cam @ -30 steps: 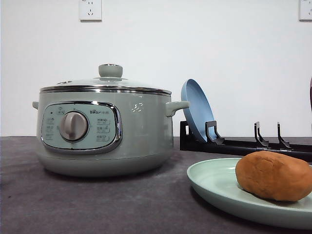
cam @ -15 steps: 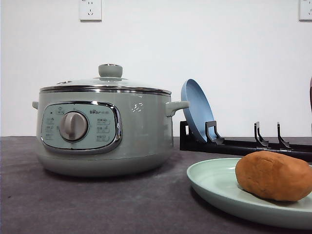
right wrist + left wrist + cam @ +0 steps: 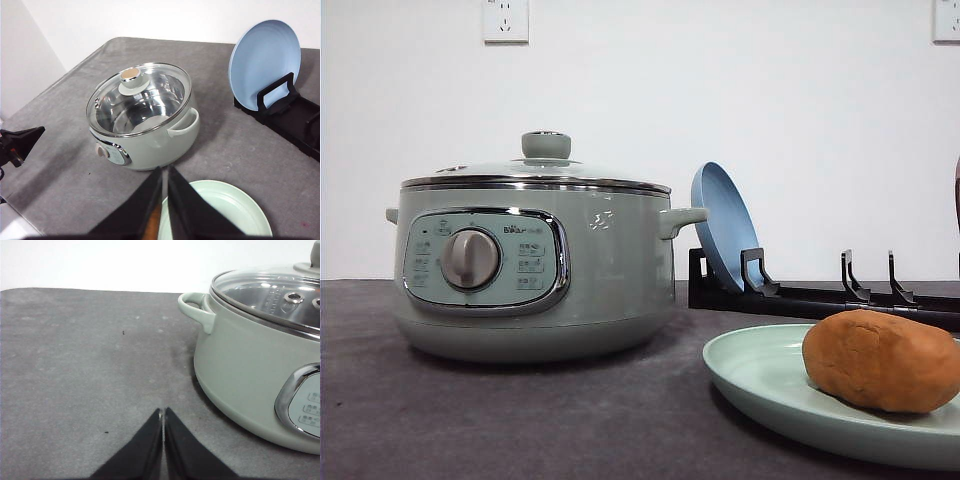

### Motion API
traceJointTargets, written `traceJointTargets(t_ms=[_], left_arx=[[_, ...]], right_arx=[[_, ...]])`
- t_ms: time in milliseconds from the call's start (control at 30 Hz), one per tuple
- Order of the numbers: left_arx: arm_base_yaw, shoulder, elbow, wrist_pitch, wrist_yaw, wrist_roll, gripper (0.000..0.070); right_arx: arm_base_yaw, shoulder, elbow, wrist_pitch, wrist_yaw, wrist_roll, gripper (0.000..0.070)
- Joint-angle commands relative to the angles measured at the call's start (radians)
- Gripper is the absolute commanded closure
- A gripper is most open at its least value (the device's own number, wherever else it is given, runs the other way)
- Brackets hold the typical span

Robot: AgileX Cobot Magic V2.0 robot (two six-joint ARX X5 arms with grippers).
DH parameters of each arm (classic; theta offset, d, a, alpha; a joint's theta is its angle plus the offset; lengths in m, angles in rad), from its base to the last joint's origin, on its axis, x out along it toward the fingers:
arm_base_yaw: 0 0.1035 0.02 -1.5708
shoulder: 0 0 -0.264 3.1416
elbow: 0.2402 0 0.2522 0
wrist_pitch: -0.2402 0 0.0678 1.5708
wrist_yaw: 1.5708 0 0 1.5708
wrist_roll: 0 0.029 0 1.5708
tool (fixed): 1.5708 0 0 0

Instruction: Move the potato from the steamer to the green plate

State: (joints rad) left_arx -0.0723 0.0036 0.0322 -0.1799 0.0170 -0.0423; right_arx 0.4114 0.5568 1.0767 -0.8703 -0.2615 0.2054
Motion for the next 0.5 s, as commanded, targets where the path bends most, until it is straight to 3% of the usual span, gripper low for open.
traceJointTargets(t_ms=[0,467], left_arx=[[0.001,-0.001,-0.020,0.005,-0.002,0.012,0.0700],[0.001,0.000,-0.020,0.005,-0.002,0.012,0.0700]], right_arx=[[0.005,0.003,0.011,0.013,0.000,-0.011,0.0693],[0.005,0.003,0.011,0.013,0.000,-0.011,0.0693]])
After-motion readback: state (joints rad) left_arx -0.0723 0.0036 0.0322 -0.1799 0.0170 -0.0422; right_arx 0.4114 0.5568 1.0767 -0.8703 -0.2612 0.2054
